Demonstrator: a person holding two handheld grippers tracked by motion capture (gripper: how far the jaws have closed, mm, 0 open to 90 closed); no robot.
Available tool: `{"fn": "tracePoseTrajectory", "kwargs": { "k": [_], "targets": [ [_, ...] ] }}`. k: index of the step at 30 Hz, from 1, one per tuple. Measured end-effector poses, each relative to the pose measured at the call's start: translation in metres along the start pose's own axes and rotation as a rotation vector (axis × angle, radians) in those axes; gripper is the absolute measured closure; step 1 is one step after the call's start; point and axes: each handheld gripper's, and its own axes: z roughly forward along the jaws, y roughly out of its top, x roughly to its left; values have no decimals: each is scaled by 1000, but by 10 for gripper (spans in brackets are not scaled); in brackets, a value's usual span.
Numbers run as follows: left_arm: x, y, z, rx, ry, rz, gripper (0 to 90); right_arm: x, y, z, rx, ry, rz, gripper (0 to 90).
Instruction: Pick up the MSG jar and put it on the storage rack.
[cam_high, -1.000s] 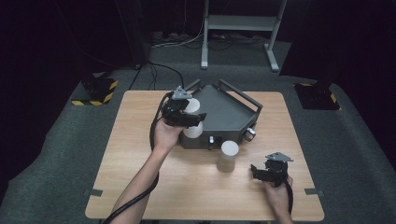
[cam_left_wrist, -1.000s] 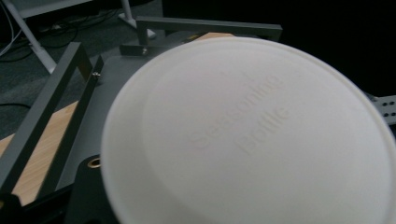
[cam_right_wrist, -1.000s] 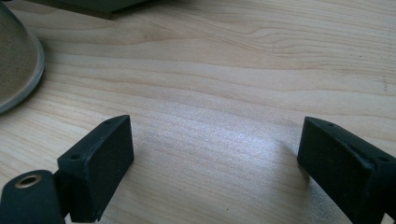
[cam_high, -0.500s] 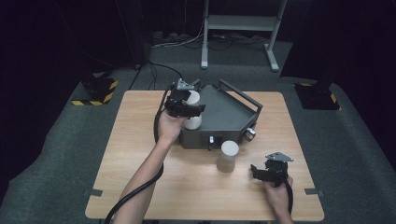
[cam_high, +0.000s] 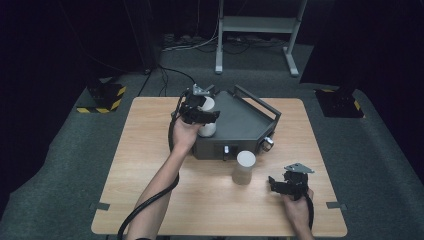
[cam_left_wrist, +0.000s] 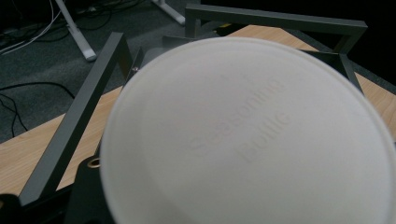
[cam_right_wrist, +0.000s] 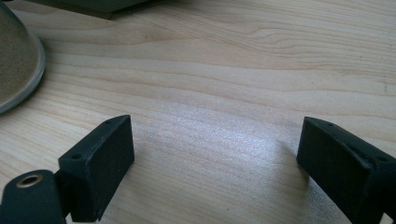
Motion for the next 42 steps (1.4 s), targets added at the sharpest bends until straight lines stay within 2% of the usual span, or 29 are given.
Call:
{"fn": "tracePoseTrajectory", "kwargs": {
  "k": [6, 7, 15, 18, 34, 36, 38, 40, 42],
  "targets": [
    [2, -5, 3, -7, 7, -13, 352, 0, 0, 0, 0, 0, -1, 110],
    [3, -5, 3, 3, 10, -1, 352, 0, 0, 0, 0, 0, -1, 110],
    [0, -8, 3, -6, 9, 24, 352, 0, 0, 0, 0, 0, -1, 110],
    [-1, -12, 3, -21, 8, 21, 351, 0, 0, 0, 0, 0, -1, 110],
    [0, -12, 3, -17, 8, 25, 349, 0, 0, 0, 0, 0, -1, 110],
    [0, -12, 3, -22, 10, 13, 344, 0, 0, 0, 0, 0, -1, 110],
    [1, -12, 3, -21, 10, 8, 311, 0, 0, 0, 0, 0, -1, 111],
    [1, -12, 3, -16, 11, 5, 228, 0, 0, 0, -1, 0, -1, 111],
    [2, -14, 3, -20, 15, 0, 207, 0, 0, 0, 0, 0, -1, 111]
  ]
}}
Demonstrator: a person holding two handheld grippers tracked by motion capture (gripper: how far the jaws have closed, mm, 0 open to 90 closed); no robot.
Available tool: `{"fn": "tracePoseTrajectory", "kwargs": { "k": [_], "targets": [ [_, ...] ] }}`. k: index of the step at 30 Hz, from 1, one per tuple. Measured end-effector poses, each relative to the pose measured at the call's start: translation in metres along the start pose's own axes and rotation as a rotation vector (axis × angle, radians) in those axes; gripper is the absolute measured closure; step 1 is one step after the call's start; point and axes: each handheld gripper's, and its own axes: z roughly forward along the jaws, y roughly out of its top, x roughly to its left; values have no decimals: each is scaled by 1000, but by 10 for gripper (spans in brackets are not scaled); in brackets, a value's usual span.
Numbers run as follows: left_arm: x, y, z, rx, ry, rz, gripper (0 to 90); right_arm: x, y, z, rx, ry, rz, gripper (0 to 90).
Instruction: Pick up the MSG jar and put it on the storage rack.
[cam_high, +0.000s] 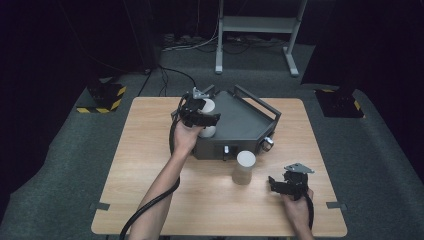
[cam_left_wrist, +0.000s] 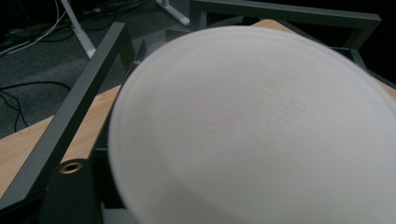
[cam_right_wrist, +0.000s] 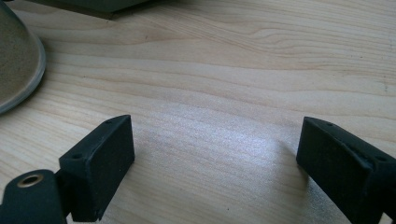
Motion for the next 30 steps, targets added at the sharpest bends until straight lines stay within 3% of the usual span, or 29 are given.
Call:
{"fn": "tracePoseTrajectory", "kwargs": {
  "k": [9, 30],
  "targets": [
    [4, -7, -9, 3, 5, 6, 84, 0, 0, 0, 0, 0, 0, 110],
    [11, -36, -35, -4, -6, 0, 51, 0, 0, 0, 0, 0, 0, 111]
  ]
}}
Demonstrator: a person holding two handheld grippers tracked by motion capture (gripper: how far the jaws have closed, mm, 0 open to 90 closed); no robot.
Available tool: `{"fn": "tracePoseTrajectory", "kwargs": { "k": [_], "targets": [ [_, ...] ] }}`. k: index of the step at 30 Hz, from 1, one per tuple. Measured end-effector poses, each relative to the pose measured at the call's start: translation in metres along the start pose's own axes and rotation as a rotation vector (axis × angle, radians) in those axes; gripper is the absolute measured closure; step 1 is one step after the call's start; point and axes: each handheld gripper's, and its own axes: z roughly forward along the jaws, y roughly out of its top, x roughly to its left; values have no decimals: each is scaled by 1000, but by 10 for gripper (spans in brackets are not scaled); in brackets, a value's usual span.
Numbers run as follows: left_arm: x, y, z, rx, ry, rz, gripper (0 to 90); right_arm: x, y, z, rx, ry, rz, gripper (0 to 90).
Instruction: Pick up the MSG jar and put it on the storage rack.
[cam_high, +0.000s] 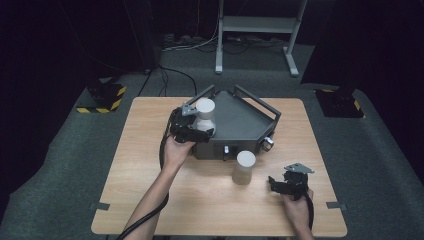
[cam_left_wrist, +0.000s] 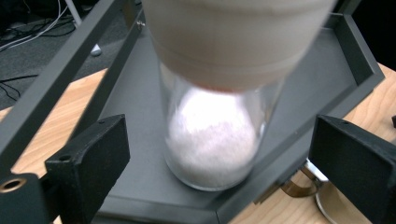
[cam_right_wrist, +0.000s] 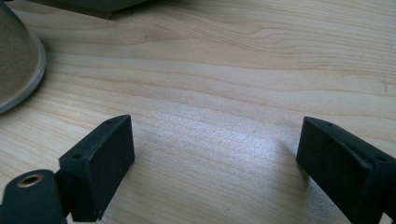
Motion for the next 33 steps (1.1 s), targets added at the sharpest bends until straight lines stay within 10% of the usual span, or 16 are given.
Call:
{"fn": "tracePoseTrajectory", "kwargs": {
  "k": [33],
  "targets": [
    [7, -57, -34, 19, -24, -12, 36, 0, 0, 0, 0, 0, 1, 110]
  ]
}}
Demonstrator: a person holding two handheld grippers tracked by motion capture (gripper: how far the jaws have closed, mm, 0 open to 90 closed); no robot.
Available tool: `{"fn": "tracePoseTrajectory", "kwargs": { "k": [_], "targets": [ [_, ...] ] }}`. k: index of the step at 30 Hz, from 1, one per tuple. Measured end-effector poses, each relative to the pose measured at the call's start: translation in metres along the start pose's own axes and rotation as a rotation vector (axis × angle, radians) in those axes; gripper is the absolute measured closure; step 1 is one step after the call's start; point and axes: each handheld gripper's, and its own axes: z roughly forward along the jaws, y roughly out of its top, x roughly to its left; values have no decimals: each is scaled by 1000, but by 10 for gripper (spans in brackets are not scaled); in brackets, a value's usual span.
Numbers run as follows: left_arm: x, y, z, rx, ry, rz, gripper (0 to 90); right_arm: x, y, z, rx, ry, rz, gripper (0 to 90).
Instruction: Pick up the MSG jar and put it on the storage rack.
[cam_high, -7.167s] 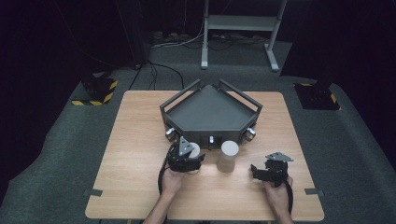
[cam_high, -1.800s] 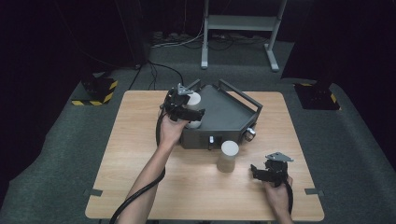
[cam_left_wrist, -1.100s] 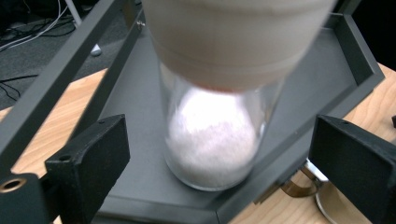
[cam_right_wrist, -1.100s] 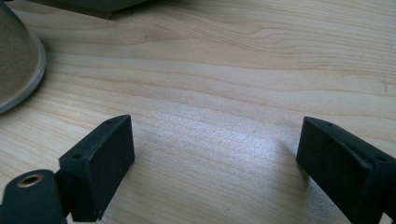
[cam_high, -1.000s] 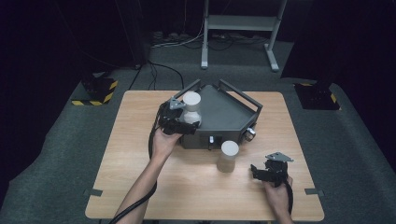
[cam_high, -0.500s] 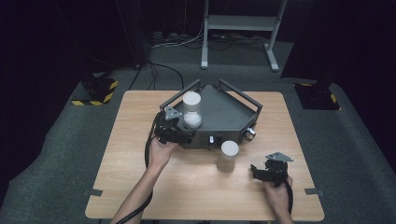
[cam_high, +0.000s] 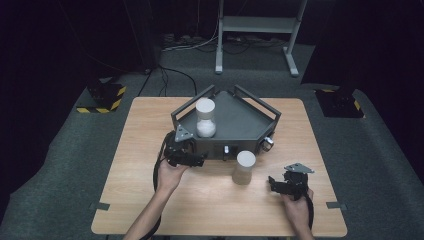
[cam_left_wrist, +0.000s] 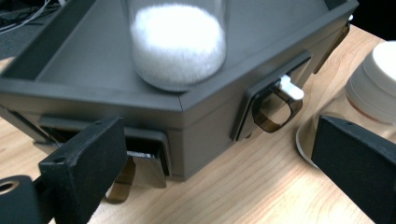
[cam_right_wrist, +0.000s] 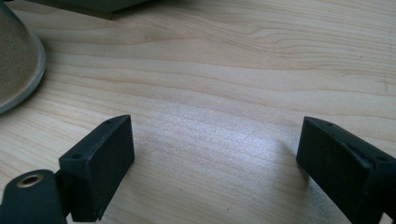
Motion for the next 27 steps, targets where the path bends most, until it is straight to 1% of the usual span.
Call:
{"fn": "tracePoseTrajectory", "kwargs": {
  "k": [1, 4, 5, 6, 8, 10, 14, 16, 17, 18, 19, 22, 23, 25, 27],
  "targets": [
    [0, -3, 0, 0, 2, -9, 36, 0, 0, 0, 0, 0, 0, 110],
    [1, -10, -2, 8, 4, 1, 36, 0, 0, 0, 0, 0, 0, 110],
    [1, -10, -2, 8, 4, 1, 36, 0, 0, 0, 0, 0, 0, 110],
    [2, -14, -3, 6, 5, -6, 36, 0, 0, 0, 0, 0, 0, 110],
    [2, -16, -3, 9, 5, -7, 36, 0, 0, 0, 0, 0, 1, 110],
    [3, -22, -3, 11, 6, -11, 36, 0, 0, 0, 0, 0, 0, 109],
    [5, -28, -3, 17, 9, -11, 36, 0, 0, 0, 0, 0, 1, 109],
    [6, -36, -3, 22, 13, -13, 37, 0, 0, 0, 0, 0, 1, 110],
    [6, -36, -3, 22, 13, -13, 37, 0, 0, 0, 0, 0, 1, 110],
    [7, -41, -2, 27, 16, -19, 37, 0, 0, 0, 0, 0, 0, 109],
    [7, -41, -2, 27, 16, -19, 37, 0, 0, 0, 0, 0, 0, 109],
    [10, -50, 1, 39, 18, -33, 37, 0, 0, 0, 0, 0, 1, 109],
    [10, -50, 1, 39, 18, -33, 38, 0, 0, 0, 0, 0, 1, 109],
    [11, -56, 2, 44, 23, -39, 38, 0, 0, 0, 0, 0, 1, 110],
    [11, -58, 3, 45, 25, -39, 38, 0, 0, 0, 0, 0, 0, 109]
  ]
}}
